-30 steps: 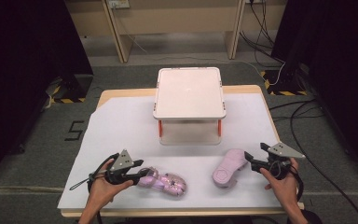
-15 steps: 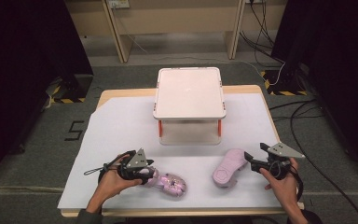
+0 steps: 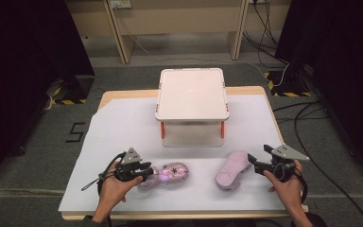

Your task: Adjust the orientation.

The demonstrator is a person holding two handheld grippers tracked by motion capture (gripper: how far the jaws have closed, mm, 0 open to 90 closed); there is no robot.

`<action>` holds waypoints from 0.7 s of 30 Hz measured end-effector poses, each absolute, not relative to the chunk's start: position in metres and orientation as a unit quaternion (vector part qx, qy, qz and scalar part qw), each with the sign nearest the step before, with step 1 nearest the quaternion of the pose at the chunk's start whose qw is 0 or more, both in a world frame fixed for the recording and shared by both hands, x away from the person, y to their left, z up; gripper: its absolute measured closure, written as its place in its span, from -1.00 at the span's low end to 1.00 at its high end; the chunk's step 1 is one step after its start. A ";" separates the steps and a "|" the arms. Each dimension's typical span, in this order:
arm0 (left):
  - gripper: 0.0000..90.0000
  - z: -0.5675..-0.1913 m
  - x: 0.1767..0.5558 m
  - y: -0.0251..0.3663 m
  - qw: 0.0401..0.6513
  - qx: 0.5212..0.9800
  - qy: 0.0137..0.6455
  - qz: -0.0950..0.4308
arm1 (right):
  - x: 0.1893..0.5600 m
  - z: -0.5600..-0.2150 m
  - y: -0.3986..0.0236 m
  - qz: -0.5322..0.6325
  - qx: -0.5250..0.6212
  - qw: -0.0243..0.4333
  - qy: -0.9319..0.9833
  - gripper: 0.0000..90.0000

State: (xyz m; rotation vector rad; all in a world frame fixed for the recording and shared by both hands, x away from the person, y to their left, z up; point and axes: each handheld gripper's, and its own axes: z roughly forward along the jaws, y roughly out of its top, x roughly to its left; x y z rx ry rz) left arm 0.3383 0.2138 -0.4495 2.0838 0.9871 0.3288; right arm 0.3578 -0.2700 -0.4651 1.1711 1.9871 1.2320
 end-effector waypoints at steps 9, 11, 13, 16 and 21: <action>0.40 -0.447 0.331 0.210 0.382 0.832 0.389 0.108 | 0.358 -0.465 -0.270 0.454 0.433 0.260 0.735 -0.46; 0.41 -0.445 0.327 0.209 0.378 0.834 0.387 0.104 | 0.358 -0.465 -0.270 0.454 0.432 0.260 0.735 -0.46; 0.39 -0.441 0.324 0.209 0.384 0.832 0.389 0.097 | 0.358 -0.465 -0.270 0.454 0.432 0.260 0.735 -0.46; 0.37 -0.436 0.320 0.210 0.379 0.838 0.382 0.088 | 0.358 -0.466 -0.270 0.453 0.432 0.260 0.735 -0.46; 0.29 -0.440 0.322 0.207 0.363 0.858 0.334 0.145 | 0.358 -0.466 -0.269 0.454 0.429 0.259 0.737 -0.46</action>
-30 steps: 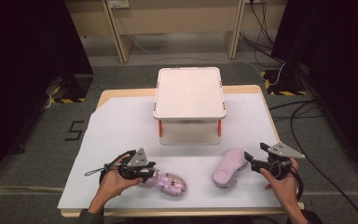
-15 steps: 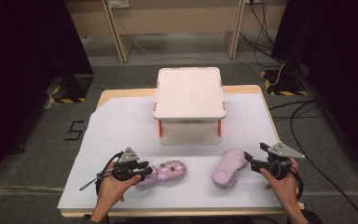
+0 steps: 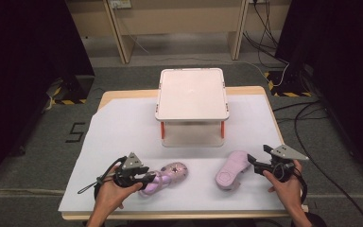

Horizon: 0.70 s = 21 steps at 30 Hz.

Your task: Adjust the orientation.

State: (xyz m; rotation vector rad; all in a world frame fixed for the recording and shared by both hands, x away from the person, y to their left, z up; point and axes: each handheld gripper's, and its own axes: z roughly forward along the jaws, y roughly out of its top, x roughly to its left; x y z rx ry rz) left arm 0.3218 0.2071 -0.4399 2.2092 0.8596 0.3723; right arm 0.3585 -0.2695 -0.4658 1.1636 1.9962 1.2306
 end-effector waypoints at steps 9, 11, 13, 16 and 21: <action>0.22 -0.445 0.328 0.205 0.353 0.886 0.252 0.167 | 0.359 -0.466 -0.269 0.453 0.429 0.259 0.737 -0.46; 0.17 -0.446 0.329 0.202 0.351 0.890 0.229 0.178 | 0.359 -0.466 -0.269 0.453 0.430 0.259 0.737 -0.46; 0.15 -0.445 0.330 0.201 0.349 0.895 0.211 0.180 | 0.358 -0.466 -0.269 0.453 0.430 0.259 0.736 -0.46; 0.23 -0.445 0.330 0.198 0.347 0.898 0.200 0.181 | 0.358 -0.466 -0.269 0.452 0.431 0.258 0.737 -0.46; 0.71 -0.444 0.327 0.197 0.354 0.893 0.201 0.191 | 0.358 -0.466 -0.269 0.453 0.432 0.256 0.737 -0.46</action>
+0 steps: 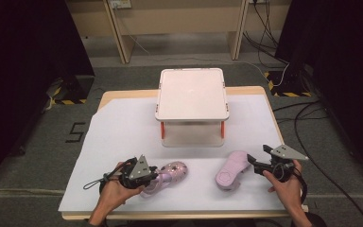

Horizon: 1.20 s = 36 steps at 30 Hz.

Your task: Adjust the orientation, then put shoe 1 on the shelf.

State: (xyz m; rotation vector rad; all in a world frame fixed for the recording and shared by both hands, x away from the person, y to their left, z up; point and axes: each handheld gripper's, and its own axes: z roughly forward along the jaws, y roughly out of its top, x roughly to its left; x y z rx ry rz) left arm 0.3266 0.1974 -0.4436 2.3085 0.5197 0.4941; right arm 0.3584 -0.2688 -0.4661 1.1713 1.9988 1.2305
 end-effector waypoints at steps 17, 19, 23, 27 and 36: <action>0.85 -0.428 0.331 0.189 0.395 0.839 0.293 0.232 | 0.362 -0.468 -0.270 0.459 0.427 0.249 0.738 -0.47; 0.85 -0.430 0.335 0.186 0.395 0.835 0.301 0.236 | 0.362 -0.468 -0.269 0.458 0.423 0.251 0.740 -0.47; 0.85 -0.432 0.342 0.180 0.392 0.834 0.306 0.239 | 0.361 -0.467 -0.268 0.458 0.424 0.251 0.740 -0.47; 0.85 -0.430 0.354 0.177 0.404 0.823 0.314 0.245 | 0.362 -0.468 -0.271 0.456 0.428 0.250 0.739 -0.47; 0.84 -0.431 0.370 0.161 0.412 0.816 0.317 0.252 | 0.362 -0.469 -0.270 0.454 0.426 0.251 0.742 -0.47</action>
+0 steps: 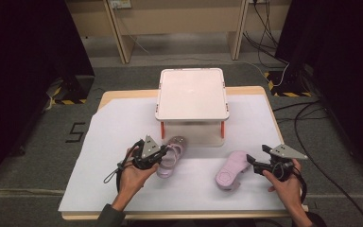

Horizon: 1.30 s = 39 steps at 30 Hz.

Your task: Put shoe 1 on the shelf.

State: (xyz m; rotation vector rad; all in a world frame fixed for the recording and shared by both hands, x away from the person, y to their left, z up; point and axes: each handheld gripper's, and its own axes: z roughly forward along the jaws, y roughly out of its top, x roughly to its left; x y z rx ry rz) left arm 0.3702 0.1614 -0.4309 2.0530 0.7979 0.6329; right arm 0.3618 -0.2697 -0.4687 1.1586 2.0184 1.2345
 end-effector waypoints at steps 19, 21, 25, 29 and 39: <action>0.89 -0.417 0.393 0.137 0.428 0.801 0.308 0.283 | 0.361 -0.468 -0.269 0.454 0.426 0.251 0.741 -0.46; 0.89 -0.416 0.395 0.135 0.431 0.797 0.308 0.290 | 0.361 -0.468 -0.269 0.454 0.427 0.252 0.740 -0.47; 0.89 -0.419 0.402 0.131 0.436 0.788 0.314 0.301 | 0.362 -0.468 -0.268 0.453 0.426 0.250 0.742 -0.47; 0.89 -0.428 0.414 0.122 0.429 0.781 0.320 0.322 | 0.362 -0.468 -0.268 0.453 0.426 0.251 0.742 -0.46; 0.87 -0.436 0.426 0.116 0.415 0.777 0.333 0.335 | 0.362 -0.469 -0.268 0.453 0.422 0.251 0.744 -0.47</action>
